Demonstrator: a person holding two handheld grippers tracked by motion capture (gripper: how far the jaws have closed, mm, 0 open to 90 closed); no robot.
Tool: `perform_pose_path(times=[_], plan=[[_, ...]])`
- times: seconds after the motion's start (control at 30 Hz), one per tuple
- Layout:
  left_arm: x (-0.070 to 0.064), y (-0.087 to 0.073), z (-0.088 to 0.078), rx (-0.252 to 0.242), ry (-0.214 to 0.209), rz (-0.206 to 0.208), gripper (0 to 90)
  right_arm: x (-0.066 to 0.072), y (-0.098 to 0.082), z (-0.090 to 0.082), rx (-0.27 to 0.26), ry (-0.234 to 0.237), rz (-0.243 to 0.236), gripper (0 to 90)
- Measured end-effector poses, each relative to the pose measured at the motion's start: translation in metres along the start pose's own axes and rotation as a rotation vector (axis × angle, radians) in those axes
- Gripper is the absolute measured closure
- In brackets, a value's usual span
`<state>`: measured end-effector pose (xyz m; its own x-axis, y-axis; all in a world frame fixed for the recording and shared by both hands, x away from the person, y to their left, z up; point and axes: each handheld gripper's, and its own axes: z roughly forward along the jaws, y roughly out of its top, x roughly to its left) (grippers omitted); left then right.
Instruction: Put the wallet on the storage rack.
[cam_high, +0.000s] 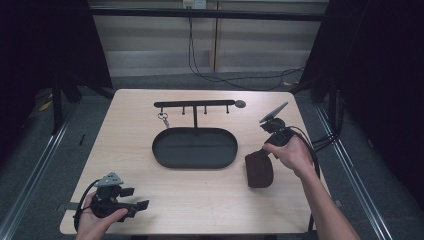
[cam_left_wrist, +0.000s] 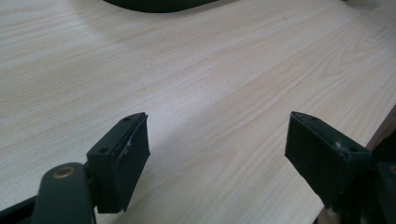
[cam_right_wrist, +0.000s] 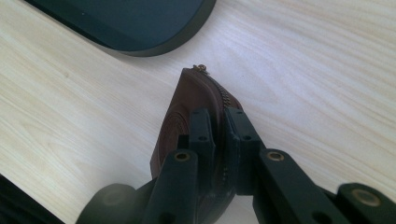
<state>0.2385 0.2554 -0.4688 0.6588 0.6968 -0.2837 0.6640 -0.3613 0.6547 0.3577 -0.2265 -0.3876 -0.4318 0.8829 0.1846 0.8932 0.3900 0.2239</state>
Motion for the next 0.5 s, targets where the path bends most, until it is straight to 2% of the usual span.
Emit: perform_pose_path(times=[0.13, 0.5], plan=[[0.0, 0.0, 0.0, 0.001, -0.002, 0.002, 21.8, 0.001, 0.001, 0.0, 0.015, 0.01, -0.003, 83.0], [0.001, 0.0, 0.001, 0.0, -0.002, -0.006, 21.9, 0.001, 0.01, -0.014, 0.028, -0.012, -0.005, 83.3]])
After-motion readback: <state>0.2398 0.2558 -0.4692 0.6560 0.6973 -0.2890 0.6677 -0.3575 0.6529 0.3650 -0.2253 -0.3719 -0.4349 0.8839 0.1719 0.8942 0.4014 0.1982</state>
